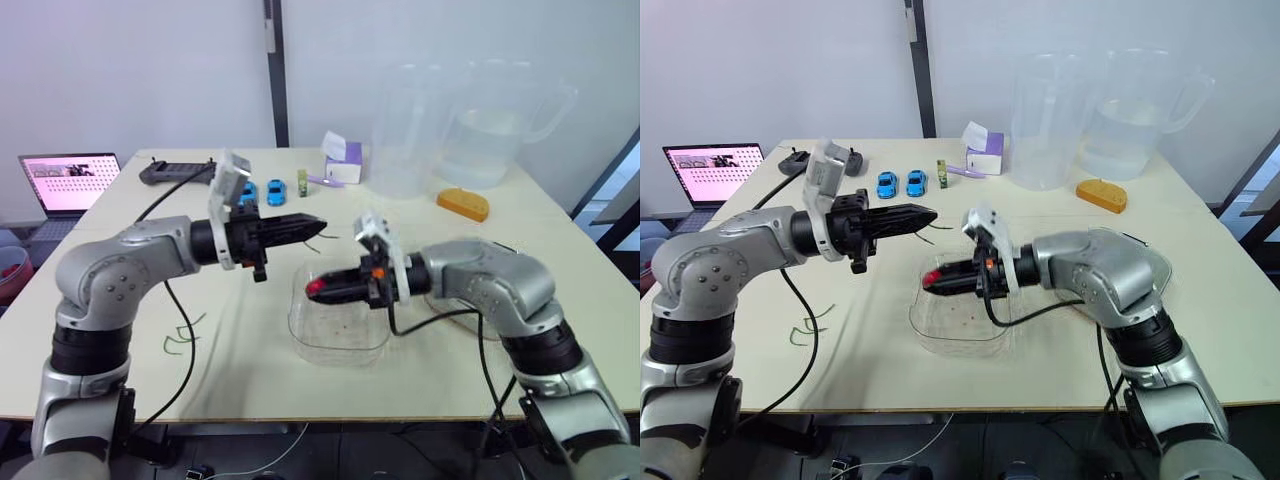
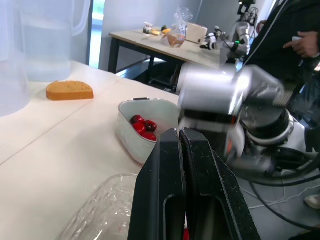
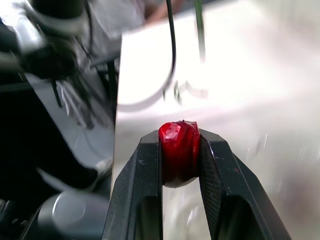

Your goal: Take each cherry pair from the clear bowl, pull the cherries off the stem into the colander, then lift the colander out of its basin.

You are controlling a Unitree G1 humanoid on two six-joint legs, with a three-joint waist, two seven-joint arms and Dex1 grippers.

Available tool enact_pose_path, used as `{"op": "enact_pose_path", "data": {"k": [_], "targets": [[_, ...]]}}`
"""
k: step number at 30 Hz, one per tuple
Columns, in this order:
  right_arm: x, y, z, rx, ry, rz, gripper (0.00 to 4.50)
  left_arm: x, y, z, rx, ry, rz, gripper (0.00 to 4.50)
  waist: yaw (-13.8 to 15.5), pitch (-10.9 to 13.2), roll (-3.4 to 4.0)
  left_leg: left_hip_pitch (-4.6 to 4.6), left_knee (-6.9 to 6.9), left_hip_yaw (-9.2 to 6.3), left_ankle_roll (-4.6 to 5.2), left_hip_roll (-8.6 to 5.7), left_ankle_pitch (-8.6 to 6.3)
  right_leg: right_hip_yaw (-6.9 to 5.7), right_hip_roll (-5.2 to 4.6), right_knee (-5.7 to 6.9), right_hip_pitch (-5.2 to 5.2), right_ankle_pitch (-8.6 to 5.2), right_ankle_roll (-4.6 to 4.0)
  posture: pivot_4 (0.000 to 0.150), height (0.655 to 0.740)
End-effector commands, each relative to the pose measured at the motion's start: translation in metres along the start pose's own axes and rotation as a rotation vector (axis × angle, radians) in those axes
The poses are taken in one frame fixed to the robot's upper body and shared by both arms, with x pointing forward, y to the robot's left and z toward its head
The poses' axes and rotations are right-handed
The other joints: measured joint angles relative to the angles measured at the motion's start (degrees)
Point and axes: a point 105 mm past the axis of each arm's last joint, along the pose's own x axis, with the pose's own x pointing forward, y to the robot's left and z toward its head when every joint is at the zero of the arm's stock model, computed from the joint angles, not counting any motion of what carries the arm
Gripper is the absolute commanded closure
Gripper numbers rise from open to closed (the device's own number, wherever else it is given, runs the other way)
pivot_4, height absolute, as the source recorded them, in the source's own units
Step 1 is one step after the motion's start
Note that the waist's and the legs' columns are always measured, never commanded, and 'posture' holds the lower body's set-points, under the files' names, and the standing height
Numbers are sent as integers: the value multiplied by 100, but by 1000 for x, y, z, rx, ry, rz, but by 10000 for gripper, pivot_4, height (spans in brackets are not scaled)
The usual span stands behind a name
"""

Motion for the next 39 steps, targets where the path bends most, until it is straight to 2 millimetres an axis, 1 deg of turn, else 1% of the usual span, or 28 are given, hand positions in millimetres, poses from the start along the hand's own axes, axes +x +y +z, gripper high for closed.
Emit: {"op": "enact_pose_path", "data": {"k": [1, 3, 6, 8, 11, 14, 16, 17, 19, 22, 24, 26, 30, 32, 34, 39], "targets": [[-8, 4, 16, -65, -39, -4, 37832, -4, -5, 15, 67, -34, -1, 45000, -9, 0, 0, 0, -1, 0, 0, 0, 0, 0, 0, 0, -1, 0, 0, 1500, 7371], [-13, 5, 21, -61, -63, -5, 37832, -5, -4, 14, 65, -32, 2, 45000, -3, 0, 0, 0, -3, -1, 0, 1, 0, 0, 2, 0, -1, 0, 0, 1500, 7371], [-27, 5, 28, -64, -90, -22, 37832, -6, -5, 13, 62, -31, 6, 45000, 4, 0, 0, 0, -2, -1, 0, 1, 0, 0, 1, -1, 0, 0, 0, 1500, 7371], [-43, -1, 30, -78, -84, -68, 37832, -8, -5, 12, 60, -29, 12, 45000, 19, 0, 0, 0, 0, -2, 0, 1, 0, -2, 1, -2, 3, 0, 0, 1500, 7371], [-81, -26, 28, -98, -34, -234, 37832, -12, -4, 9, 55, -21, 23, 45000, 31, 0, 0, 0, 1, -3, 0, 0, 0, -1, -2, -4, 6, 0, 0, 1500, 7371], [-129, -51, 19, -119, 59, -422, 37832, -18, -3, 6, 51, -12, 39, 45000, 31, 0, 0, 0, 0, 3, 1, -4, -1, -1, -1, -7, 6, 0, 0, 1500, 7371], [-148, -61, 13, -131, 108, -492, 37832, -20, -2, 5, 49, -10, 44, 45000, 17, 0, 0, 0, -3, 8, 2, -3, -1, 0, -1, -8, 4, 0, 0, 1500, 7371], [-159, -66, 8, -138, 145, -531, 37832, -21, -2, 3, 49, -7, 48, 45000, 13, 0, 0, 0, -5, 14, 3, -2, -2, 1, -1, -7, 3, 0, 0, 1500, 7371], [-189, -79, -9, -135, 251, -645, 37832, -23, -1, 0, 46, -2, 60, 45000, -7, 0, 0, 2, -8, 22, 3, 1, -1, 5, 0, -8, 0, 0, 0, 1500, 7371], [-217, -87, -27, -120, 360, -726, 37832, -25, -2, -2, 43, 0, 69, 45000, 2, 1, 1, 4, -14, 42, 3, 3, -1, 12, 0, -7, -6, 0, 0, 1500, 7371], [-233, -86, -41, -102, 432, -752, 37832, -26, -3, -6, 40, 11, 77, 45000, 4, 1, 1, 4, -14, 43, 2, 5, -1, 15, 0, -7, -6, 0, 0, 1500, 7371], [-242, -83, -51, -73, 481, -751, 37832, -28, -3, -8, 37, 20, 84, 45000, 4, 1, 1, 4, -15, 43, 2, 5, -1, 17, 0, -7, -6, 0, 0, 1500, 7371], [-248, -78, -61, -30, 532, -743, 37832, -30, -3, -9, 35, 20, 93, 45000, 8, 1, 1, 4, -13, 42, 2, 6, -1, 18, 0, -8, -6, 0, 0, 1500, 7371], [-248, -78, -64, -27, 551, -738, 40128, -30, -2, -10, 32, 20, 97, 45000, 6, 1, 1, 4, -12, 42, 2, 6, -1, 19, 0, -8, -6, 0, 0, 1500, 7371], [-247, -79, -61, -34, 540, -739, 41164, -32, -2, -11, 23, 18, 103, 45000, 6, 1, 1, 4, -14, 42, 2, 7, -1, 18, 0, -8, -7, 0, 0, 1500, 7371], [-242, -76, -40, -64, 485, -712, 41313, -37, 1, -17, 1, 13, 130, 45000, 11, 2, 3, 4, -14, 42, 2, 8, -1, 20, 0, -9, -8, 0, 0, 1500, 7371]]}}
